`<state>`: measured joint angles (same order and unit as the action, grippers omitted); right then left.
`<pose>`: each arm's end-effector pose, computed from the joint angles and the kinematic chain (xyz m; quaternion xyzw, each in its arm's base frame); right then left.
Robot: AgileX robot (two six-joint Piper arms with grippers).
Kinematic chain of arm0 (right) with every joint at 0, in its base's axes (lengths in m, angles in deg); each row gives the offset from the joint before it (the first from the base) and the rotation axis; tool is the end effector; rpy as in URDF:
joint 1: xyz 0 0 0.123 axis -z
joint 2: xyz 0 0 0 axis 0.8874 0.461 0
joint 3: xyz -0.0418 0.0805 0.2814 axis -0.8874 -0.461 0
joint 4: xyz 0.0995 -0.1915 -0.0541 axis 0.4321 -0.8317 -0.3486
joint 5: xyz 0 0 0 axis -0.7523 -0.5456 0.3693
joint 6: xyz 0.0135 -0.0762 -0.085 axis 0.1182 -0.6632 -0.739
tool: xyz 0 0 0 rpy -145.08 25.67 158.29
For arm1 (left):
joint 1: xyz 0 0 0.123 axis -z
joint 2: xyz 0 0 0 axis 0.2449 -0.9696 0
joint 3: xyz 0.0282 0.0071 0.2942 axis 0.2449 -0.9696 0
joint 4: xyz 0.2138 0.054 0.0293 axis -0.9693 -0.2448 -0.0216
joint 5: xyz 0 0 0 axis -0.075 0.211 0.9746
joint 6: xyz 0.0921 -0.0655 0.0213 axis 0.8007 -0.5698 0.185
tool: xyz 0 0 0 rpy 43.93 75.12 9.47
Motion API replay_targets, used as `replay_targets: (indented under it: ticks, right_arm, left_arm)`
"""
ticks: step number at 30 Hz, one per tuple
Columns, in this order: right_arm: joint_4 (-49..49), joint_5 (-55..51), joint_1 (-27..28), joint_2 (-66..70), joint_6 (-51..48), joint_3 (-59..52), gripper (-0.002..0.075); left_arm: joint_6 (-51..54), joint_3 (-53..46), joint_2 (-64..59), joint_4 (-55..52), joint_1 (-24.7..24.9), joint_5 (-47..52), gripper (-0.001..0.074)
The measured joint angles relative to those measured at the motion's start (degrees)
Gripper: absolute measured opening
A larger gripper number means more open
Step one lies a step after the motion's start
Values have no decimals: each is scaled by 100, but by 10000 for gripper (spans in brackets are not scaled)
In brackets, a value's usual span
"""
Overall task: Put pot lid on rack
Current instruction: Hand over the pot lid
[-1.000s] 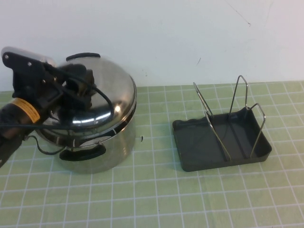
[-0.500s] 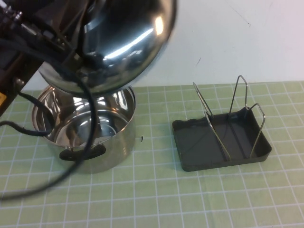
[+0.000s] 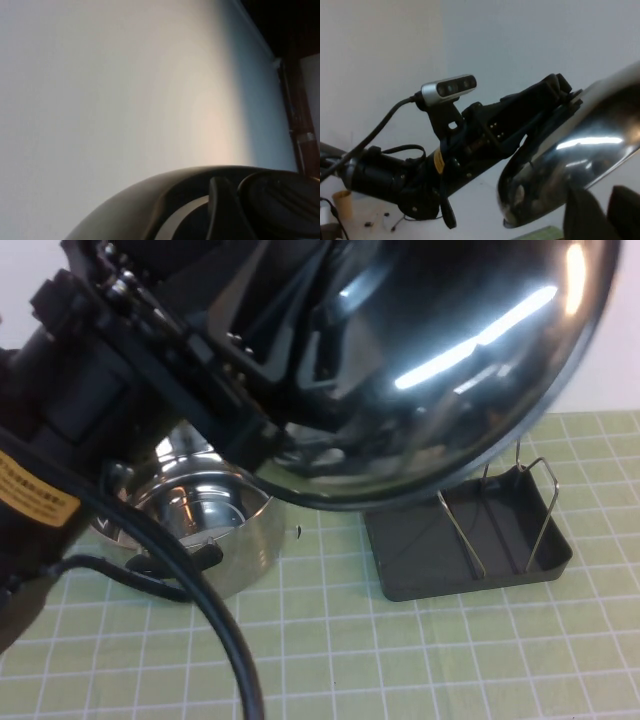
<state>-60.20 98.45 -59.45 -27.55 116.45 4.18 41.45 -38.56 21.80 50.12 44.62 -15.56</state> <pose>0.0473 0.1033 0.4186 -0.3421 0.5419 0.4274 0.6377 0.1551 -0.1464 0.4488 0.2319 0.3316 -0.4499 0.7962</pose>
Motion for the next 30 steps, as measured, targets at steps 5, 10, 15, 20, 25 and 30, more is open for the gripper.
replay_targets:
  ticks: [5, 10, 15, 20, 25, 30]
  right_arm:
    - [258, -216, 0, 0, 971, 0, 435]
    - [591, -529, 0, 226, 1447, 0, 627]
    - [1197, -98, 0, 924, 1523, 0, 654]
    - [1328, 69, -163, 1588, 1362, 0, 646]
    - [1617, 57, -838, 1983, 869, 52, 643]
    - [1853, -57, -1627, 2365, 547, 318, 640]
  left_arm:
    - [212, 158, 0, 11, 286, -22, 327]
    - [270, 290, 0, -38, 347, -22, 327]
    - [436, 349, 0, -65, 347, -30, 327]
    - [486, 355, 0, -129, 347, -30, 327]
    - [486, 355, 0, -167, 347, 48, 327]
    - [450, 377, 20, -167, 369, 93, 328]
